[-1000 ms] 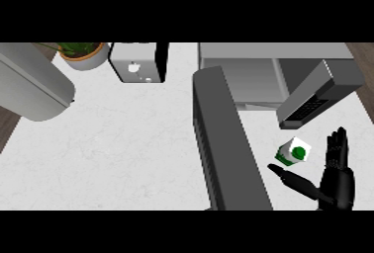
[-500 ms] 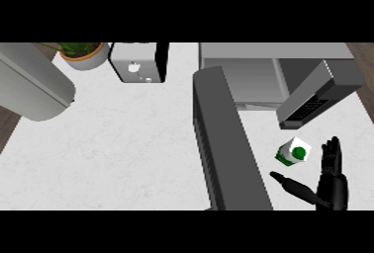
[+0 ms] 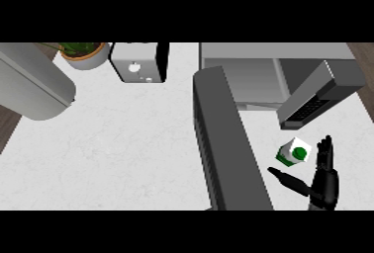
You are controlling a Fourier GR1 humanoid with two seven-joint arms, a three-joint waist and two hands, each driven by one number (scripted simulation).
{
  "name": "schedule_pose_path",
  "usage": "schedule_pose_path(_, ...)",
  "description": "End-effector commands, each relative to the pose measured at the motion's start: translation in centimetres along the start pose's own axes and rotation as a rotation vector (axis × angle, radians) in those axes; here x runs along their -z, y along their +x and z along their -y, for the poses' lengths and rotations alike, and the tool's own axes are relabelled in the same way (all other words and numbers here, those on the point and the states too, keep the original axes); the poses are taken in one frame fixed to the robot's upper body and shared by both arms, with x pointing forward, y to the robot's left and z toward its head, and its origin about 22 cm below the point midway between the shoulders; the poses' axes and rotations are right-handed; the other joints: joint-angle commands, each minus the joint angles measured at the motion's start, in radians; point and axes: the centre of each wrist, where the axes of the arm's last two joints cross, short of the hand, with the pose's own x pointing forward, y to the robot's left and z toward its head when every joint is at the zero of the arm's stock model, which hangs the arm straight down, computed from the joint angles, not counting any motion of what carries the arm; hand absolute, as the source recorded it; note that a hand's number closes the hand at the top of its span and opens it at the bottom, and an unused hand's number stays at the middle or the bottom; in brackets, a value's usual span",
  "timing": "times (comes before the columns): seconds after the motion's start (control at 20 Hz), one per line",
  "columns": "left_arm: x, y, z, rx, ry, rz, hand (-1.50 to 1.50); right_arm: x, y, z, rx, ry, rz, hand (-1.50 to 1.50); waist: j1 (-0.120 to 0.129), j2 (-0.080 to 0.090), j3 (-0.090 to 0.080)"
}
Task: Pick up the milk, place it into the microwave and close the microwave
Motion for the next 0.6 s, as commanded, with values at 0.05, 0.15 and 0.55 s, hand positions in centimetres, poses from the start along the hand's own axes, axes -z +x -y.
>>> schedule_pose_path(0.05,-0.6,0.1,-0.1,0.001,-0.015,0.040,-1.50,1.1,-1.9,-0.6,-0.030,0.008,0.008,-1.50,0.005,0.001,0.000)
schedule_pose_path(0.15,0.0,1.1,0.1,-0.012,-0.002,0.033,-1.50,1.1,-2.8,-0.7,-0.031,0.019,0.014,-1.50,0.006,0.003,0.001)
schedule_pose_path(0.55,0.5,1.3,0.7,-0.016,-0.022,0.020,-1.50,1.4,-3.5,-0.2,0.019,0.121,0.078,1.50,0.004,0.002,0.001)
